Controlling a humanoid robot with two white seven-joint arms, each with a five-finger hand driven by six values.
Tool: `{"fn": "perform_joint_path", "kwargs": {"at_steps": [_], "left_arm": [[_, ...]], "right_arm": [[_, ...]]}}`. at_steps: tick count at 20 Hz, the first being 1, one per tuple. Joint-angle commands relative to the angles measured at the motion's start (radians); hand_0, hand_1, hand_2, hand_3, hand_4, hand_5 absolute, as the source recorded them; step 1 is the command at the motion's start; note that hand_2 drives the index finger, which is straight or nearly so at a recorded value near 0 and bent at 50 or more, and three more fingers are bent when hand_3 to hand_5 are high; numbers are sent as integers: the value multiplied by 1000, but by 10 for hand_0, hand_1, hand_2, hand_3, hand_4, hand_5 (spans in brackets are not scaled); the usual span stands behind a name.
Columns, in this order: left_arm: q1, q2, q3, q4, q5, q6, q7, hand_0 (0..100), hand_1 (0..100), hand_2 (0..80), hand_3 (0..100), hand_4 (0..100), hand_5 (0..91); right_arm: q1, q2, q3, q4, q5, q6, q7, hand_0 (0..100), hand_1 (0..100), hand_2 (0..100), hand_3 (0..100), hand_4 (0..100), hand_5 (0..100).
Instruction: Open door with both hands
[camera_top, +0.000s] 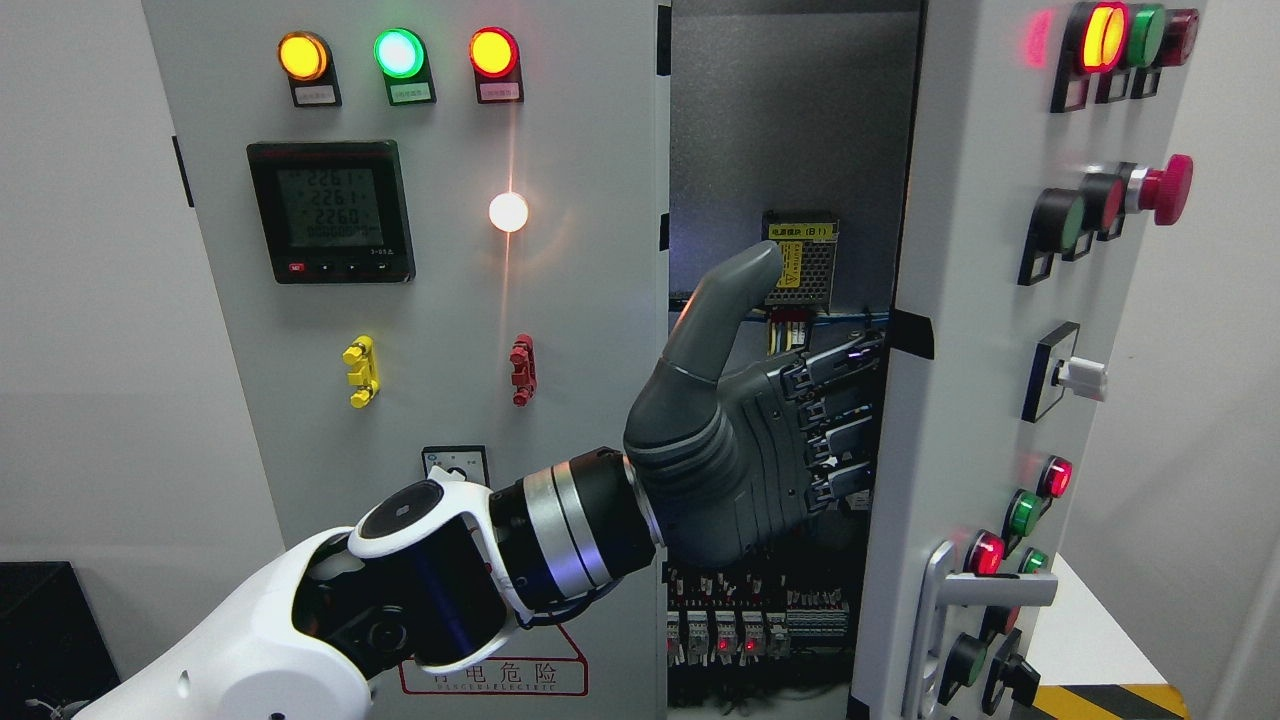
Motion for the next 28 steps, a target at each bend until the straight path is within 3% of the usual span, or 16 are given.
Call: {"fn": "perform_joint_path", "kwargs": {"at_steps": [1,9,19,28], "left_arm": [[-4,-49,-25,1,0,0,-3,0,0,0,0,0,0],[-4,-129,-92,27,-14,0,-2,0,0,0,0,0,0],[-12,-246,-97,70,-19,1,-2,0,0,0,0,0,0],[-9,-339,-103,108,-66,7,0,0,0,0,0,0,0]], "right_arm": [[0,0,9,-1,0,0,-1,191,0,0,0,0,0],[0,0,9,0,0,0,-1,191,0,0,0,0,0],[0,0,9,0,0,-2,-1,191,0,0,0,0,0],[0,0,9,0,0,0,-1,191,0,0,0,0,0]]}}
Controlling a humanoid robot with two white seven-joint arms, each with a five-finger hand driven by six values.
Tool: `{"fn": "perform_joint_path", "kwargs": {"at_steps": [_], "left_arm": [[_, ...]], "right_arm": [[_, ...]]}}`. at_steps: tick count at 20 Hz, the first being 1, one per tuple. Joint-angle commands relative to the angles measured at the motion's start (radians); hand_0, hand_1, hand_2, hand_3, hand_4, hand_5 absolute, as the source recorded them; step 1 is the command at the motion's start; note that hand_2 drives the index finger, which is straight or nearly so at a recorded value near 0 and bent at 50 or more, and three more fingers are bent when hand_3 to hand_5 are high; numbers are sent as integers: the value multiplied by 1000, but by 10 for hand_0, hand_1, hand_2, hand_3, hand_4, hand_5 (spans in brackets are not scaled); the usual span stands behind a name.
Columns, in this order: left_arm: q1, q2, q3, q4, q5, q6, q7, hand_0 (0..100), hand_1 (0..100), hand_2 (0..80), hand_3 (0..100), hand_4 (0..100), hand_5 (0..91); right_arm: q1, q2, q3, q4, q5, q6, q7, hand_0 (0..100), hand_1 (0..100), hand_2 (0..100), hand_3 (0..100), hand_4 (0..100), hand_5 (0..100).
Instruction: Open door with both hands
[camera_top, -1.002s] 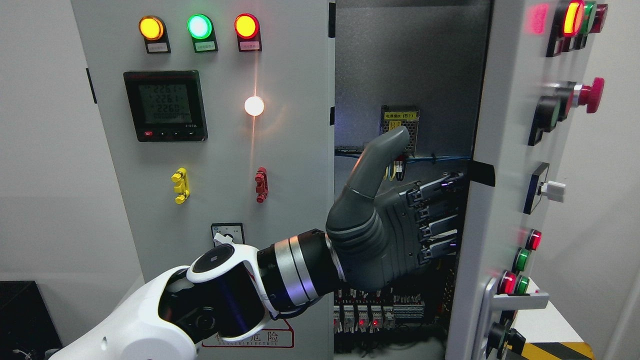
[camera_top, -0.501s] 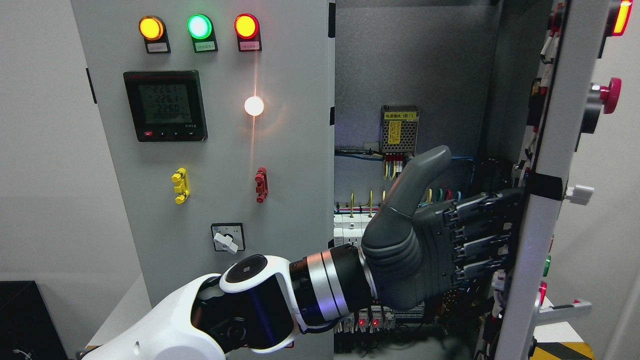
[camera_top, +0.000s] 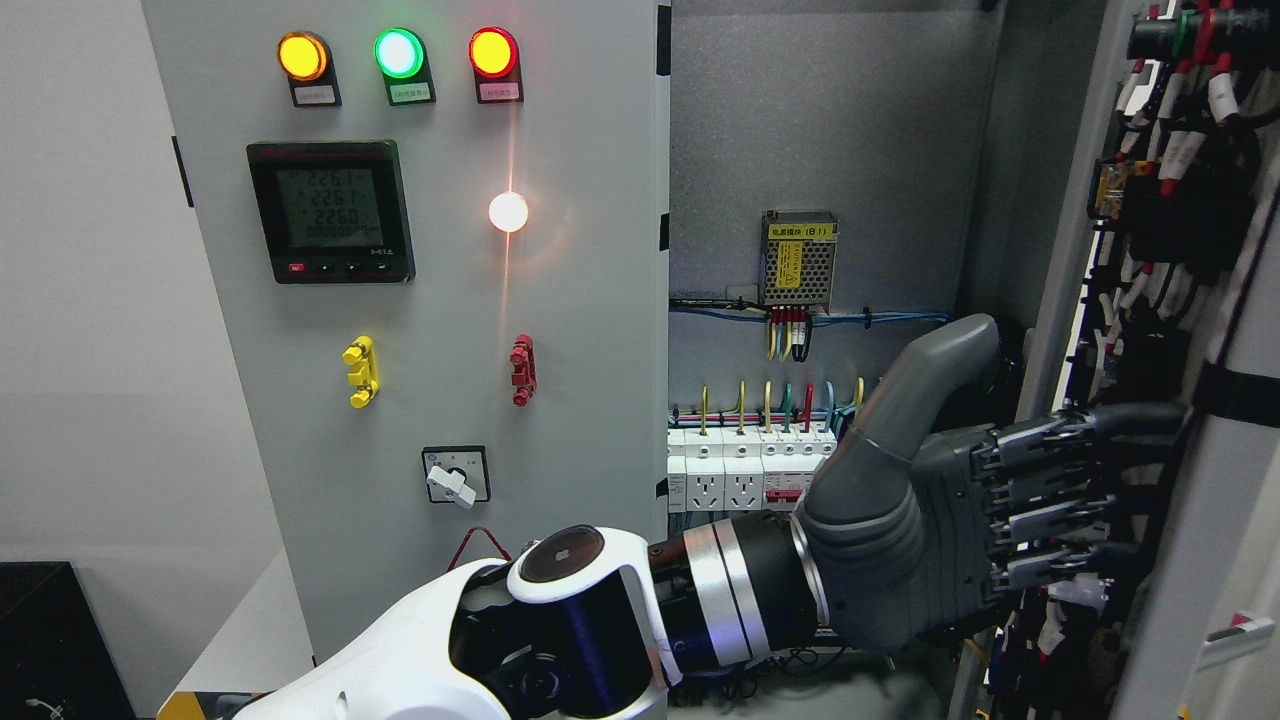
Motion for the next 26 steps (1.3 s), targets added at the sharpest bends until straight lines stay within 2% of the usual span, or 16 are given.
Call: {"fn": "perform_joint_path", "kwargs": {"at_steps": [1,4,9,14,22,26], "left_arm": [[3,-131,-15,53,-32,19,1,0,0,0,0,0,0],[9,-175,-16,76,-79,32,1,0,0,0,0,0,0],[5,-234,-16,114,-87,33,2,0,0,0,0,0,0],[5,-295,-13,177,-142,41,2,0,0,0,0,0,0],[-28,-372,-12,263,-144,41,2,0,0,0,0,0,0],[-46,-375,-13,277,-144,39,2,0,0,0,0,0,0]], "right_arm": [[0,0,9,0,0,0,-1,191,0,0,0,0,0],[0,0,9,0,0,0,-1,191,0,0,0,0,0],[0,0,9,0,0,0,-1,191,0,0,0,0,0],[0,0,9,0,0,0,-1,191,0,0,0,0,0],[0,0,9,0,0,0,-1,191,0,0,0,0,0],[0,0,9,0,0,0,-1,191,0,0,0,0,0]]}}
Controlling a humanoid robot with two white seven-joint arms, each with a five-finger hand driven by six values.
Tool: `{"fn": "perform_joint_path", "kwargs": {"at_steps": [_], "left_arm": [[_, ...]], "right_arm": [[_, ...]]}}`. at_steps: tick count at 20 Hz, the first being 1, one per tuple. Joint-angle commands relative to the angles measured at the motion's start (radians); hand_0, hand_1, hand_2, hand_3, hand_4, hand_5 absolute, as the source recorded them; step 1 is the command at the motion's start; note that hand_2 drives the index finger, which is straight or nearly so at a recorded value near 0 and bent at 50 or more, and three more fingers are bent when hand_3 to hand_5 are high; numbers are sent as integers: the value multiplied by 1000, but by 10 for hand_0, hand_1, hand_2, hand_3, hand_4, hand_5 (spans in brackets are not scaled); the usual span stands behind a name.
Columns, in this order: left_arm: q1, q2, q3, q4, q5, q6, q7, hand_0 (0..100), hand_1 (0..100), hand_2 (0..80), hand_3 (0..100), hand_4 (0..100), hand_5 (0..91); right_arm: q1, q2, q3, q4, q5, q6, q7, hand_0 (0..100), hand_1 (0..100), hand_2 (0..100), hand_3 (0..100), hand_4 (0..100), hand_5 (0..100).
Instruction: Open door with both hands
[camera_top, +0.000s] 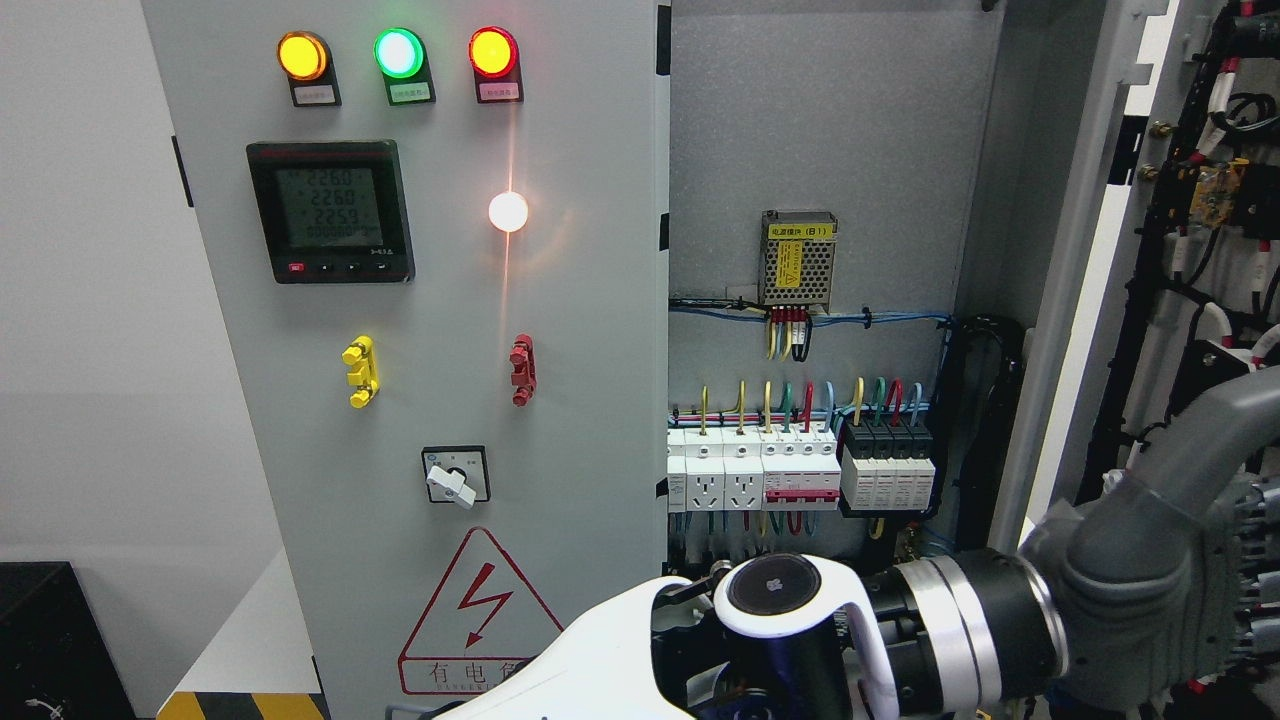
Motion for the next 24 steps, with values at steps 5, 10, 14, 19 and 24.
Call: {"fn": "perform_joint_path", "kwargs": {"at_steps": [5,10,14,19,24], "left_arm": [[-37,-88,-3,125,-2,-5,0,0,0,0,0,0,0],[-49,-91,-12,134,0,-5,-1,0,0,0,0,0,0],[-63,-92,-31,134,0,-9,-1,0,0,0,0,0,0],[-69,-95,-43,134,0,-12,-1,0,0,0,0,0,0],[-68,-92,-41,119,-2,-6,2,0,0,0,0,0,0]], "right_arm": [[0,0,9,0,0,-1,-1,191,0,0,0,0,0],[0,0,9,0,0,0,-1,191,0,0,0,0,0],[0,0,9,-1,0,0,-1,191,0,0,0,0,0],[0,0,9,0,0,0,-1,191,0,0,0,0,0],[0,0,9,0,0,0,-1,191,0,0,0,0,0]]}}
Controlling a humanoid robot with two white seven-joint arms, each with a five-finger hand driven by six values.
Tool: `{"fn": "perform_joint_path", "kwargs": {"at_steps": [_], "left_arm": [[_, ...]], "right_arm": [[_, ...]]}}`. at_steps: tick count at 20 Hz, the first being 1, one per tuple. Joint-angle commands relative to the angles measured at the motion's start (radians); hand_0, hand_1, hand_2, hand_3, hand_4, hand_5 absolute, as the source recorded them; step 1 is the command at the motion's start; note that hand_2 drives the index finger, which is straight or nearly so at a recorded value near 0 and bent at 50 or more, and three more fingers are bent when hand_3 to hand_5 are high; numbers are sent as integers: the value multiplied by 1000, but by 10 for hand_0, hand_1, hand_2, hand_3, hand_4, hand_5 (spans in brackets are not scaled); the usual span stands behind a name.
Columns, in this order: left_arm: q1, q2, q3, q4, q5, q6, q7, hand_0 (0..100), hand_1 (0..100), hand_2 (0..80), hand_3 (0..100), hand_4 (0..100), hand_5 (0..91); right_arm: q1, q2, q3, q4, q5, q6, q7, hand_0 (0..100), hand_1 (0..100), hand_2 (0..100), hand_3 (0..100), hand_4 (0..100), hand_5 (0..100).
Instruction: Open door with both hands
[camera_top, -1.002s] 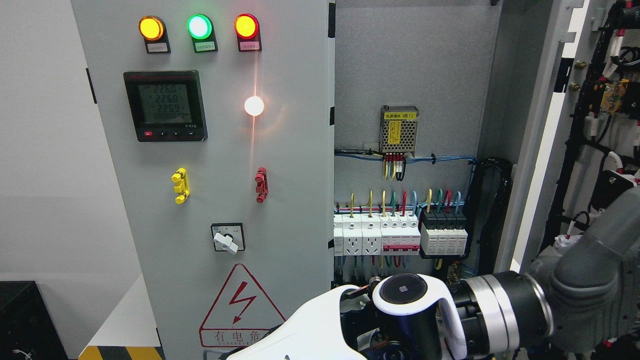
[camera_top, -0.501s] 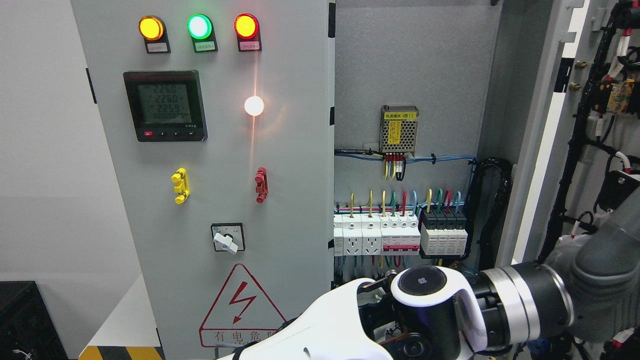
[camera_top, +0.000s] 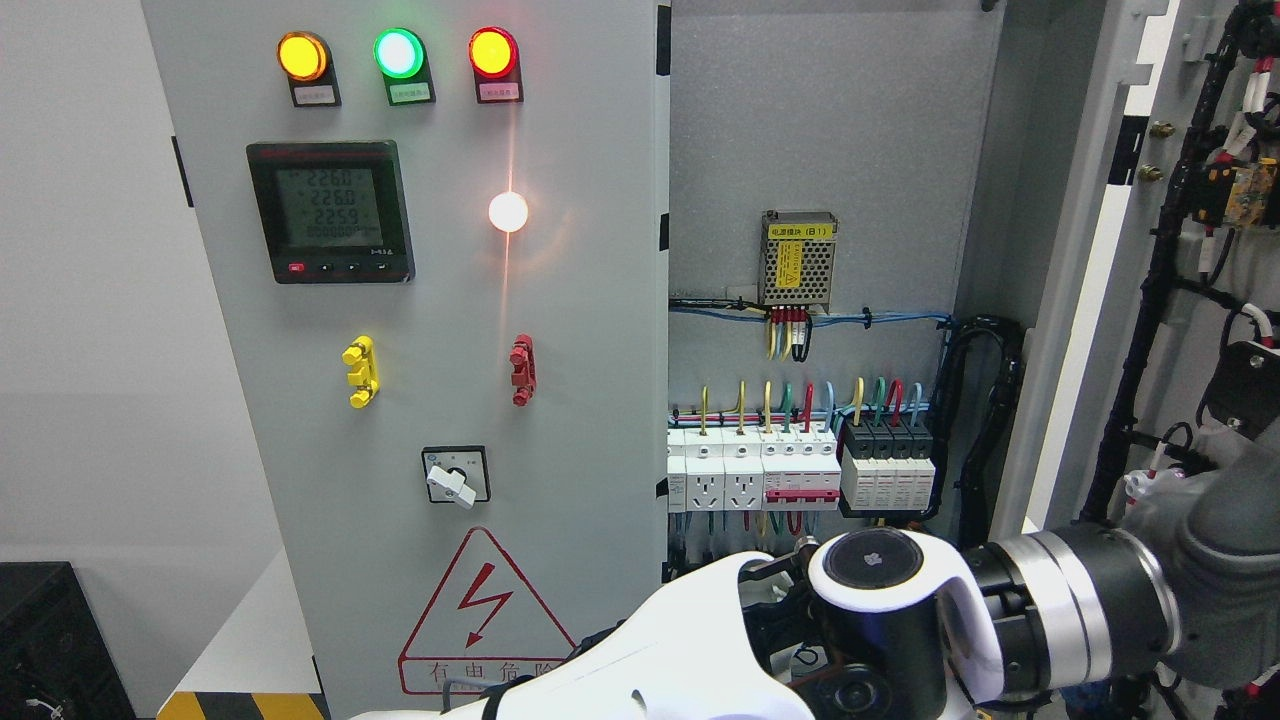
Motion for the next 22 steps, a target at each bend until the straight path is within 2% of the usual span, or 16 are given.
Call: {"fn": "perform_joint_path", "kwargs": {"at_steps": [1,5,14,22], "left_arm": [[-3,-9,-13,-1,-1,8,1,0,0,0,0,0,0],[-3,20,-9,-26,0,10,2,0,0,0,0,0,0],[28,181,7,-168,5,10,2,0,0,0,0,0,0],[130,410,48,-322,15,10,-2,0,0,0,0,0,0]], "right_arm": [[0,0,9,0,0,0,-1,191,0,0,0,0,0],[0,0,9,0,0,0,-1,191,0,0,0,0,0],[0,0,9,0,0,0,-1,191,0,0,0,0,0],[0,0,9,0,0,0,-1,191,0,0,0,0,0]]}}
